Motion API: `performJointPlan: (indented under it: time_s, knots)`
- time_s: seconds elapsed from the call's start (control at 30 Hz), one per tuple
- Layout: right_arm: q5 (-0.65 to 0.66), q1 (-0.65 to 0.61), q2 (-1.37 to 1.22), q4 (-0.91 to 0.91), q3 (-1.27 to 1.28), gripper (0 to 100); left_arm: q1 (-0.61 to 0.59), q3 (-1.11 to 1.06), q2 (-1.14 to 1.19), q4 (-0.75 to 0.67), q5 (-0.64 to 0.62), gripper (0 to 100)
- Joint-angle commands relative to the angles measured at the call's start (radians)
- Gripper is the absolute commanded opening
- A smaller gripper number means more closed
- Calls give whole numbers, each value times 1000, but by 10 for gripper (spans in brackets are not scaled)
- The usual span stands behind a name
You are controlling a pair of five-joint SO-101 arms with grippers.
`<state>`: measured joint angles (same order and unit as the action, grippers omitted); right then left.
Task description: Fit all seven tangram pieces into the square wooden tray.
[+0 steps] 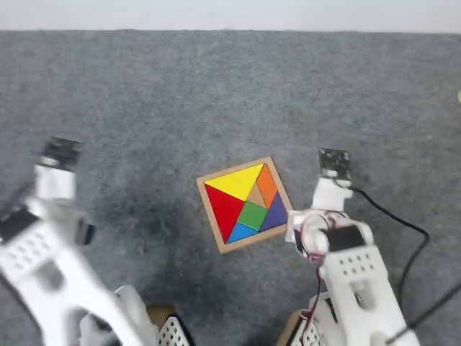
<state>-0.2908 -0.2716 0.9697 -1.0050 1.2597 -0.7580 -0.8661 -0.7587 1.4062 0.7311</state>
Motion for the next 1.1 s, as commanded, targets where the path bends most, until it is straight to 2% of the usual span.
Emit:
performJointPlan:
  time_s: [0.0, 0.13, 0.23, 0.43, 0.57, 0.73, 0.9, 1.07]
  knots:
    - [135, 108, 165, -13, 34, 6, 95, -177, -302, -72, -94, 190]
    - [285, 278, 306, -13, 118, 6, 167, -349, -539, -118, -183, 189]
    - [347, 352, 398, -13, 216, 7, 241, -461, -684, -141, -241, 189]
    - [390, 380, 622, -12, 420, 7, 377, -682, -918, -238, -365, 189]
    - [390, 418, 797, -84, 427, 7, 430, -822, -1060, -279, -465, 189]
    - [390, 493, 835, -125, 423, 9, 436, -817, -1056, -311, -555, 191]
    - [390, 559, 791, -128, 425, 8, 431, -817, -1053, -313, -554, 191]
    - [390, 561, 789, -128, 425, 8, 431, -817, -1053, -313, -554, 191]
